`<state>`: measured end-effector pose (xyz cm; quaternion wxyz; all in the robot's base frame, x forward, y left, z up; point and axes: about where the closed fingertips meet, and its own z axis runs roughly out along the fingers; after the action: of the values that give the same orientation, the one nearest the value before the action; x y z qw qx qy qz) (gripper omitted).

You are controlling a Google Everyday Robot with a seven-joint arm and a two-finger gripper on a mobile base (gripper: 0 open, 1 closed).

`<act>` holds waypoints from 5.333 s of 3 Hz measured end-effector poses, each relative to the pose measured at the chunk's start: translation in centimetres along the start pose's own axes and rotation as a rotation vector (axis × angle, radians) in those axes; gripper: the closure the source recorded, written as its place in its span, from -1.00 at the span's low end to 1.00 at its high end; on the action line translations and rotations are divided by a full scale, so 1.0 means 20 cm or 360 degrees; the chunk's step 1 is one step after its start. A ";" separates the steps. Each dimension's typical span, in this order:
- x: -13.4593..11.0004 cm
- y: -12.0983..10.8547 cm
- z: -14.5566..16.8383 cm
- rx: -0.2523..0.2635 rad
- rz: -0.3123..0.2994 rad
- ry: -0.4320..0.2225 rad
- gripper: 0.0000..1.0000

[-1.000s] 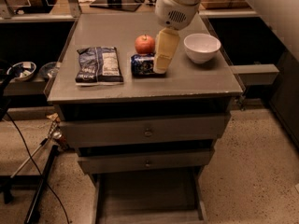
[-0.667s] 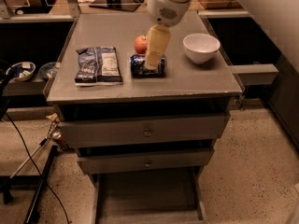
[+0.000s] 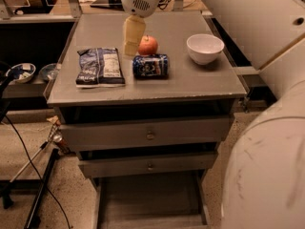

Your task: Place blue chip bag into bottom drawer

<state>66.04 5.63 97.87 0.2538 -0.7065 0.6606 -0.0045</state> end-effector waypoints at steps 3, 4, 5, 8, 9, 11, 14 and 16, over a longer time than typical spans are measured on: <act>-0.08 -0.04 0.16 -0.0059 -0.0033 -0.0021 -1.00; -0.17 -0.09 0.30 -0.0121 -0.0081 -0.0057 -1.00; -0.17 -0.10 0.30 -0.0119 -0.0080 -0.0059 -1.00; -0.22 -0.10 0.62 -0.0252 -0.0003 -0.0173 -1.00; -0.25 -0.08 0.66 -0.0279 -0.0009 -0.0192 -1.00; -0.32 0.05 0.85 -0.0427 -0.0005 -0.0232 -1.00; -0.32 0.05 0.85 -0.0427 -0.0005 -0.0232 0.46; -0.32 0.05 0.86 -0.0427 -0.0006 -0.0232 1.00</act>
Offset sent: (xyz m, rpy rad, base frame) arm 0.0191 0.0407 -0.0330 0.0034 0.0404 0.0401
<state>70.21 17.69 84.73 0.2043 -0.7337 0.6338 0.1348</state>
